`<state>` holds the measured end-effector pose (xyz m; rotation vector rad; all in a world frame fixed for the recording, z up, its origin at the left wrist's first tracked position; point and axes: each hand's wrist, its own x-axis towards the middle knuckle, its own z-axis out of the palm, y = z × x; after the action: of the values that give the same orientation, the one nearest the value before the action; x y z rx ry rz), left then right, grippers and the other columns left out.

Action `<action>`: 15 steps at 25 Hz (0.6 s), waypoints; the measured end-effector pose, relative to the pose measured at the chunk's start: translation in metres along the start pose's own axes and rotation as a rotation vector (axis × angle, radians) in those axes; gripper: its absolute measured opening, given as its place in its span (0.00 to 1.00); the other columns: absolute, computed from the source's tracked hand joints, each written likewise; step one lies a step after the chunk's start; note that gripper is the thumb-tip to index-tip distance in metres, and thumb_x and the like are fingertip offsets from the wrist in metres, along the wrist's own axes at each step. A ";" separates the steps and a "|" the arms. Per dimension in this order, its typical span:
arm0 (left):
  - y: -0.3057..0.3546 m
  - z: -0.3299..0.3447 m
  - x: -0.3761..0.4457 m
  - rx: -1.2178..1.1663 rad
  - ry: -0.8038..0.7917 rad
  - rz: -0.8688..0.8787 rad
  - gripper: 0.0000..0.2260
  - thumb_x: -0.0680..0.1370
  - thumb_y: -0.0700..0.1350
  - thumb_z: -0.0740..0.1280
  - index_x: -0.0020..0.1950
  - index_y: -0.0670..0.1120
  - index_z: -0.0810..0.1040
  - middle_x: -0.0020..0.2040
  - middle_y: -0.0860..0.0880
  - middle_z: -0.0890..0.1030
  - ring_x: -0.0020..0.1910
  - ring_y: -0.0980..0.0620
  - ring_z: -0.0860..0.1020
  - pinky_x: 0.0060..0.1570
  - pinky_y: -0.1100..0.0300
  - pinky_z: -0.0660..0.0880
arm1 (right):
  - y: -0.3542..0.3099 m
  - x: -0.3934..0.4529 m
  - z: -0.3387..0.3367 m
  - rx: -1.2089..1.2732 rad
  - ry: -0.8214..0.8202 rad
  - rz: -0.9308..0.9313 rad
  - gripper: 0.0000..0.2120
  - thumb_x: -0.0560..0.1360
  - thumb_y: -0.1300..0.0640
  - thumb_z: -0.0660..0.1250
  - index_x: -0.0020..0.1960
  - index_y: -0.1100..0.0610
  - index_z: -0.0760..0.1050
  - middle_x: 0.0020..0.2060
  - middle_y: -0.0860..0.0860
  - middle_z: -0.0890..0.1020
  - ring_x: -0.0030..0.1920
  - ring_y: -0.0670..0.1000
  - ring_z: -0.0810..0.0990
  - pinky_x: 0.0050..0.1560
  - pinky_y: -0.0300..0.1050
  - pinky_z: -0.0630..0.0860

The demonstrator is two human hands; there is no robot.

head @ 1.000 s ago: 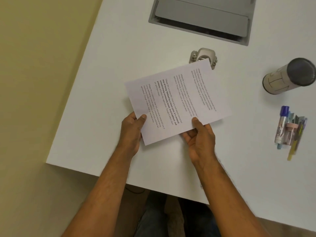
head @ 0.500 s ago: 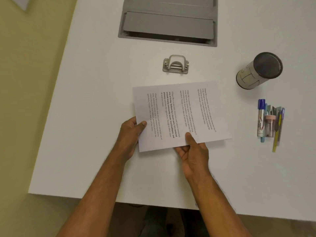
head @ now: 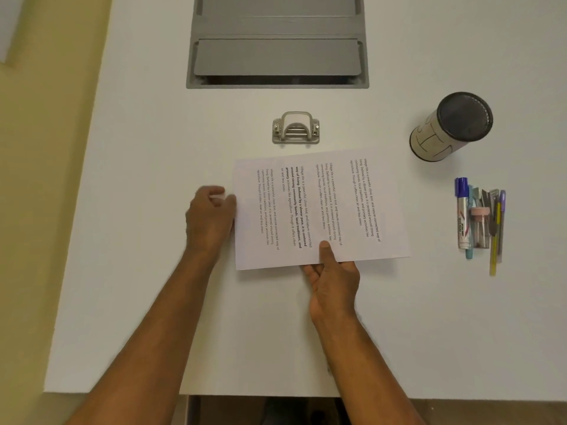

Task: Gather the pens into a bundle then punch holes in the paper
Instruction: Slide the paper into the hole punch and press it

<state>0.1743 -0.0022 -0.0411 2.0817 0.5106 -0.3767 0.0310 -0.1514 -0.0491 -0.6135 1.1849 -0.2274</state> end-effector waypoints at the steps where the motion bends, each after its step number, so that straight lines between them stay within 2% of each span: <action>1: 0.011 0.001 0.011 0.114 0.067 0.095 0.12 0.78 0.49 0.69 0.62 0.50 0.78 0.52 0.49 0.83 0.49 0.48 0.82 0.50 0.54 0.79 | 0.000 0.002 0.002 0.008 0.000 0.000 0.11 0.81 0.63 0.69 0.58 0.48 0.81 0.53 0.49 0.89 0.54 0.52 0.88 0.49 0.50 0.86; 3: 0.038 0.007 0.036 0.227 0.088 0.282 0.14 0.79 0.49 0.69 0.63 0.48 0.78 0.56 0.47 0.82 0.52 0.50 0.80 0.51 0.58 0.73 | 0.000 0.005 0.007 0.023 0.005 0.002 0.12 0.81 0.63 0.69 0.59 0.49 0.81 0.53 0.49 0.89 0.53 0.52 0.88 0.47 0.48 0.86; 5: 0.069 0.018 0.058 0.244 -0.008 0.385 0.15 0.80 0.51 0.70 0.65 0.47 0.78 0.60 0.47 0.81 0.54 0.50 0.80 0.53 0.59 0.74 | 0.001 0.008 0.013 0.026 0.010 0.008 0.12 0.81 0.63 0.68 0.62 0.50 0.81 0.54 0.49 0.88 0.54 0.52 0.88 0.46 0.47 0.86; 10: 0.123 0.052 0.093 0.303 -0.298 0.487 0.18 0.81 0.52 0.70 0.70 0.49 0.77 0.67 0.49 0.78 0.60 0.52 0.77 0.56 0.61 0.73 | 0.005 0.012 0.029 0.050 0.038 0.046 0.11 0.81 0.63 0.69 0.58 0.49 0.82 0.51 0.48 0.89 0.52 0.51 0.88 0.45 0.46 0.86; 13: 0.138 0.065 0.106 0.343 -0.414 0.487 0.16 0.81 0.52 0.70 0.68 0.50 0.80 0.65 0.51 0.81 0.61 0.51 0.78 0.63 0.52 0.76 | 0.007 0.013 0.036 0.059 0.052 0.058 0.10 0.81 0.62 0.70 0.56 0.48 0.82 0.50 0.48 0.89 0.51 0.51 0.89 0.43 0.45 0.86; 15: 0.143 0.072 0.111 0.353 -0.460 0.494 0.12 0.81 0.52 0.70 0.63 0.49 0.84 0.61 0.52 0.83 0.58 0.52 0.78 0.64 0.51 0.76 | 0.008 0.013 0.038 0.054 0.055 0.058 0.11 0.81 0.62 0.70 0.57 0.48 0.82 0.50 0.48 0.89 0.50 0.51 0.89 0.43 0.45 0.86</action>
<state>0.3366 -0.1096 -0.0257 2.2647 -0.3639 -0.6581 0.0693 -0.1391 -0.0546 -0.5274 1.2437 -0.2275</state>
